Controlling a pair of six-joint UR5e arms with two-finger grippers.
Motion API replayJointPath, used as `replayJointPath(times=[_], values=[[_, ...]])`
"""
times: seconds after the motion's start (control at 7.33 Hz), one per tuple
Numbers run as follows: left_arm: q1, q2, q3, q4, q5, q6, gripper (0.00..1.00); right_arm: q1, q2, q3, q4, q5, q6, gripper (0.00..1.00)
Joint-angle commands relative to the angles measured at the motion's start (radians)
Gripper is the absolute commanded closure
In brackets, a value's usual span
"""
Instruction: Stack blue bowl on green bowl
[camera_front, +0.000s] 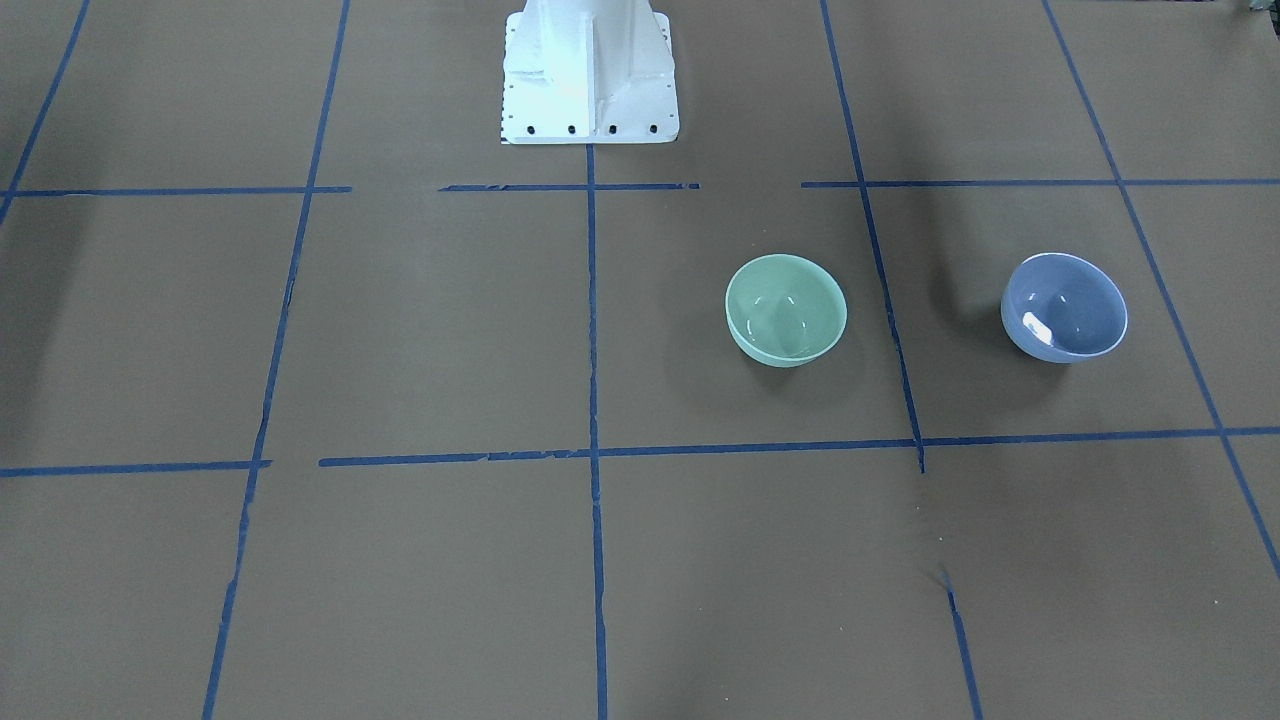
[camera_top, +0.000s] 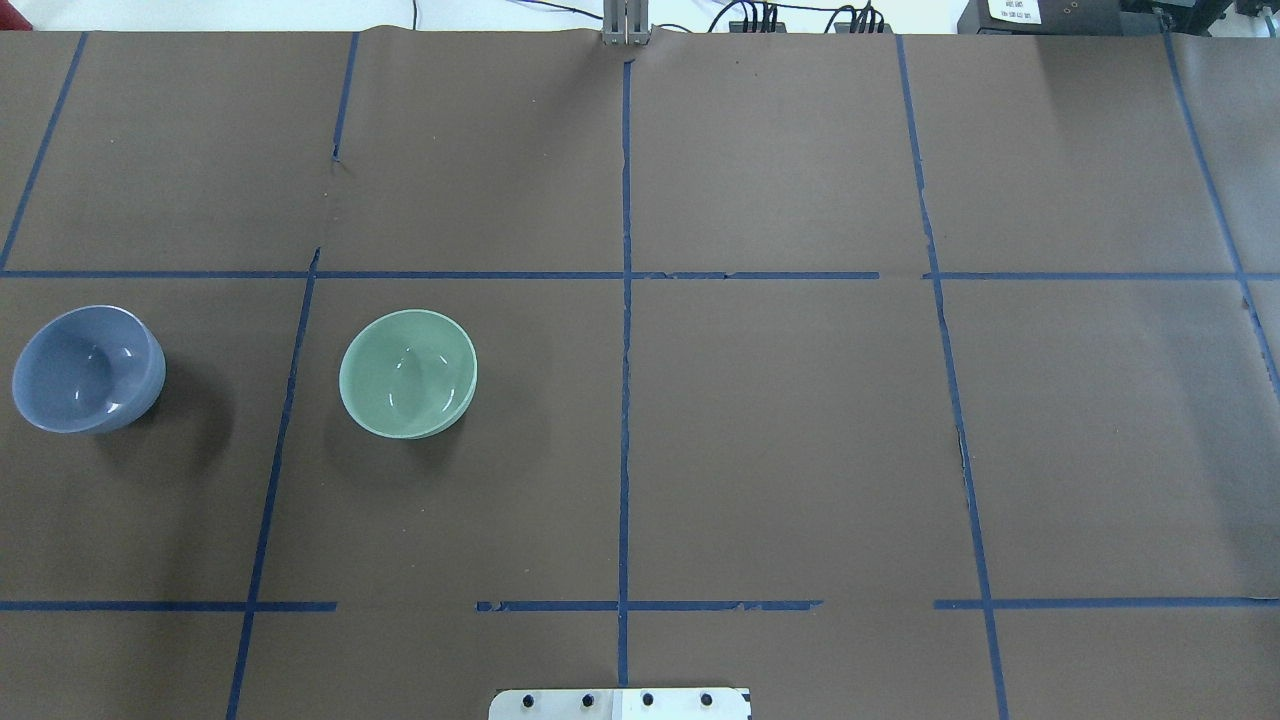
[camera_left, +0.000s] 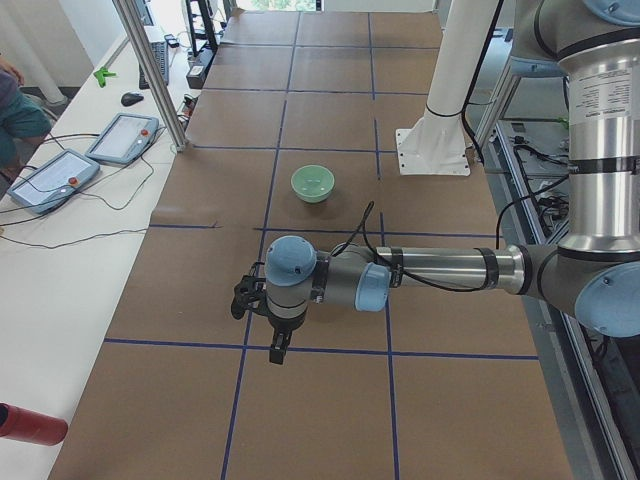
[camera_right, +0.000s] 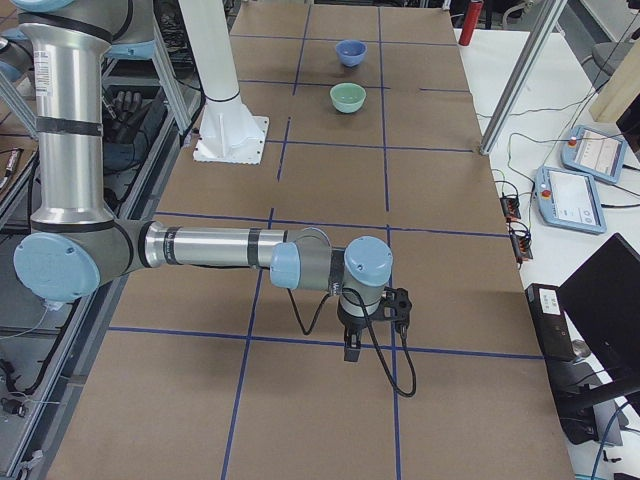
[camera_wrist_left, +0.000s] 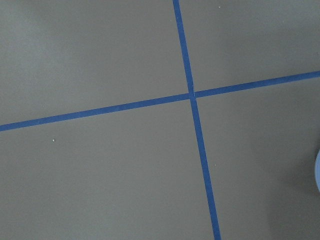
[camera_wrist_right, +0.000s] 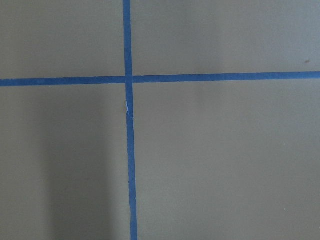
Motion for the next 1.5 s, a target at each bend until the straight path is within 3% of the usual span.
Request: replayJointPath(times=[0.0, 0.41, 0.55, 1.09, 1.36], values=[[0.000, 0.000, 0.001, -0.002, -0.002, 0.002, 0.00, 0.000, 0.000, 0.000, 0.000, 0.000, 0.000, 0.00], [0.005, 0.015, 0.009, -0.086, 0.001, -0.023, 0.00, 0.000, 0.000, 0.000, 0.000, 0.000, 0.000, 0.00], [0.032, 0.012, 0.006, -0.092, 0.004, -0.128, 0.00, 0.001, 0.000, 0.000, 0.000, 0.000, 0.000, 0.00], [0.325, 0.017, 0.007, -0.307, 0.017, -0.582, 0.01, 0.000, 0.000, 0.000, 0.000, 0.000, 0.001, 0.00], [0.389, 0.017, 0.018, -0.359, 0.079, -0.676, 0.03, 0.000, 0.000, 0.000, 0.000, 0.000, 0.000, 0.00]])
